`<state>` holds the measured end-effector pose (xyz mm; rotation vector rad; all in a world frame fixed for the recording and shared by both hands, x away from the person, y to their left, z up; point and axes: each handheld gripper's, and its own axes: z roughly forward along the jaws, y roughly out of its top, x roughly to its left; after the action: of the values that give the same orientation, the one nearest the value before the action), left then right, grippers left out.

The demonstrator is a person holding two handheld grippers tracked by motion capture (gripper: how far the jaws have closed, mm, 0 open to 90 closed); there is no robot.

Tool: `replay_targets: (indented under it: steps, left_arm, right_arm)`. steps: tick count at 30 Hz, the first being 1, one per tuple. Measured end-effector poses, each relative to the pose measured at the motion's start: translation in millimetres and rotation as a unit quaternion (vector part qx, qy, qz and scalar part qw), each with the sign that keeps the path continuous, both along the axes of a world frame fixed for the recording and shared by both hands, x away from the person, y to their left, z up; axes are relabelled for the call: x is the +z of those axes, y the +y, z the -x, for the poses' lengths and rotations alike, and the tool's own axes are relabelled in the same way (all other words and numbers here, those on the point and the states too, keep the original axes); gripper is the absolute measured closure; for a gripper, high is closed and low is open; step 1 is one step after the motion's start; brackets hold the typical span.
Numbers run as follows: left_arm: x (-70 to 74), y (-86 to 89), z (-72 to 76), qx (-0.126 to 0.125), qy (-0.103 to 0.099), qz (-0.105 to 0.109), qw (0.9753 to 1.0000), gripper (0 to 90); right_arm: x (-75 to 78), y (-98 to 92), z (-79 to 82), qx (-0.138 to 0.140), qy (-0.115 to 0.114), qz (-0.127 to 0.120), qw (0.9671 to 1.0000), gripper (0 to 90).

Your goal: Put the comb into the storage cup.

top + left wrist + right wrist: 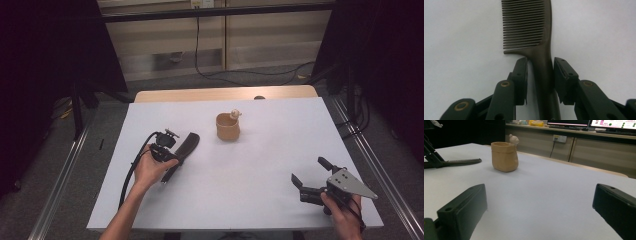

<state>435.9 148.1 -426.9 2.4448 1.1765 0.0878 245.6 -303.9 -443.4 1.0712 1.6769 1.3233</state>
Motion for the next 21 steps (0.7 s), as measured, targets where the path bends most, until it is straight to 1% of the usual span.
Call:
replay_targets:
  steps: [1,2,4,6,8,13,16,21]
  left_arm:
    - [0.9,-0.2,-0.9,-0.012,0.002,-0.012,0.9999,65.0]
    - [1.4,-1.4,-0.9,-0.014,0.002,-0.020,0.9997,65.7]
    - [1.2,-3.6,0.0,-0.013,-0.003,-0.028,0.9995,66.3]
    - [0.8,-4.0,0.3,-0.010,-0.004,-0.027,0.9996,66.4]
    - [1.0,-3.3,-0.1,-0.012,-0.002,-0.028,0.9995,67.0]
    - [1.0,-3.8,0.5,-0.007,-0.007,-0.032,0.9994,70.7]
    - [1.0,-2.2,-0.2,-0.007,-0.006,-0.027,0.9996,72.1]
    - [2.0,-2.2,-0.1,-0.008,-0.005,-0.028,0.9996,72.6]
  right_arm:
    - [-0.2,0.3,-0.1,0.001,0.002,-0.001,1.0000,0.0]
    - [-0.2,0.6,-0.1,0.000,0.002,-0.001,1.0000,0.0]
    - [-0.2,0.9,-0.2,0.002,0.001,0.000,1.0000,0.0]
    - [-0.1,1.0,0.2,0.003,0.001,0.001,1.0000,0.0]
    - [0.0,0.8,0.4,0.003,0.001,0.001,1.0000,0.0]
    - [0.0,1.1,0.4,0.004,0.001,0.001,1.0000,0.0]
    - [0.0,0.9,0.3,0.004,0.001,0.001,1.0000,0.0]
    - [-0.1,0.6,0.2,0.006,0.001,0.000,1.0000,0.0]
